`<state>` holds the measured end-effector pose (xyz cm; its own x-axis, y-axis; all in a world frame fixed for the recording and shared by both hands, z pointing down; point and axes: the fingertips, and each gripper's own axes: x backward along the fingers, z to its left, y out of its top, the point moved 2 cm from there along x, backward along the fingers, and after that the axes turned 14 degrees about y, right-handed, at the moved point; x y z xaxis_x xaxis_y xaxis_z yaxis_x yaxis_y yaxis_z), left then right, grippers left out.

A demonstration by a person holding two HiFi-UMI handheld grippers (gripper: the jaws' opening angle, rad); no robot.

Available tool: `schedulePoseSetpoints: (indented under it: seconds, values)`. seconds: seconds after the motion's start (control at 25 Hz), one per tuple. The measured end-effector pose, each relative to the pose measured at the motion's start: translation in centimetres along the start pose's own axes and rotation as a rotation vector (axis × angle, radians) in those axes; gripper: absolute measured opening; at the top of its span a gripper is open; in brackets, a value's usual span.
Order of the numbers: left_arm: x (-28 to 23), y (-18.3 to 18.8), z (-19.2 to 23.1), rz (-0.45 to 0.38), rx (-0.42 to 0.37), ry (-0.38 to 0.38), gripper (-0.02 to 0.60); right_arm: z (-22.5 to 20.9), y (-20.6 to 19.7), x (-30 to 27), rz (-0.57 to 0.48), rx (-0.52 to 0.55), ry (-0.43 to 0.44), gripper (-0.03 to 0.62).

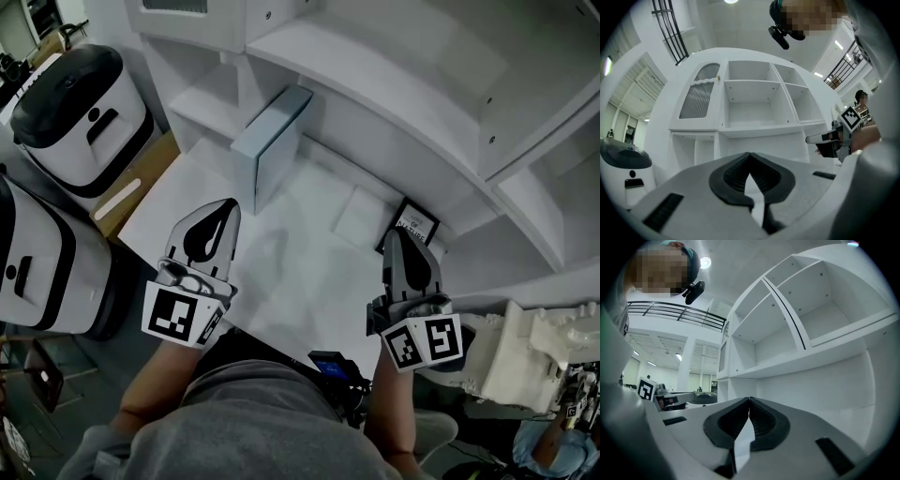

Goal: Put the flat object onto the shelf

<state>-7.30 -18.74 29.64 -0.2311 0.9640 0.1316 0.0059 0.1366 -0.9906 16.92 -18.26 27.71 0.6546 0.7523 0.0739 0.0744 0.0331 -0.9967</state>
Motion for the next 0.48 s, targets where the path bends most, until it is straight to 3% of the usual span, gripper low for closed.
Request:
schedulePoseSetpoints:
  seconds: [0.48]
  values:
    - [1.5,1.3,0.1,0.04,0.053,-0.031,0.007,1.9,1.1,2.0,-0.003,0.018,0.005,0.028]
